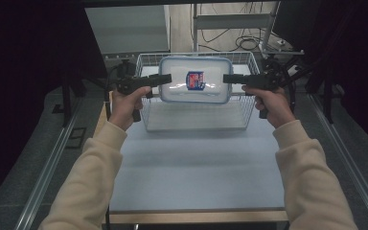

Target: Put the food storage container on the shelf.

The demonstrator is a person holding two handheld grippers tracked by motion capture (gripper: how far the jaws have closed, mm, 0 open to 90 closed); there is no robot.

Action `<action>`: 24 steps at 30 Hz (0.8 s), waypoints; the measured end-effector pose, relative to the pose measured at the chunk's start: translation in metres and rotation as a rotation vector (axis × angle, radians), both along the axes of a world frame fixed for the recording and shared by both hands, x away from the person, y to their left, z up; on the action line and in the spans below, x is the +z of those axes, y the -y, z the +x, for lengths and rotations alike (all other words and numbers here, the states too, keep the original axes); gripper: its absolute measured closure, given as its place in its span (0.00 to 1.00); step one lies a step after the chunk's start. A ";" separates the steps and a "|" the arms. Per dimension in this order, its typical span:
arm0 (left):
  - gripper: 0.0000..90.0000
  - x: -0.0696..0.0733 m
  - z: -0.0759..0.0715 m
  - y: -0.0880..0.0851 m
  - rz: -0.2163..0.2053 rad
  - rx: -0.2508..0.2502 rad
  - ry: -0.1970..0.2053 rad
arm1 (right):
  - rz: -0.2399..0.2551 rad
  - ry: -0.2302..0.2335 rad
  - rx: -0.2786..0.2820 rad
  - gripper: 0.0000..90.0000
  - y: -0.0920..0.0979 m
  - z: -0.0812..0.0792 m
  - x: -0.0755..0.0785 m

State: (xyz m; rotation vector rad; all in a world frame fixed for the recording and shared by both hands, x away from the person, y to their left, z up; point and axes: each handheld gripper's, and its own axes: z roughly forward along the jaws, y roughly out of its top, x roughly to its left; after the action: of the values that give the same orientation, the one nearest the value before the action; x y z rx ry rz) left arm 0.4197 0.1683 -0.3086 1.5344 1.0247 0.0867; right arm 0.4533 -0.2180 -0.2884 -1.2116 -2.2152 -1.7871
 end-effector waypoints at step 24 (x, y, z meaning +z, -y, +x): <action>0.50 -0.010 0.044 0.008 0.026 0.013 -0.059 | -0.012 -0.078 -0.028 0.57 0.003 0.052 -0.005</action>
State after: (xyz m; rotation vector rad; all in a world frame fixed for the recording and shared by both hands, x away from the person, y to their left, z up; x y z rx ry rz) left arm 0.4641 0.1599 -0.3185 1.5622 1.0840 0.0642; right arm 0.5054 -0.2209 -0.2932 -1.2983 -2.1799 -1.7076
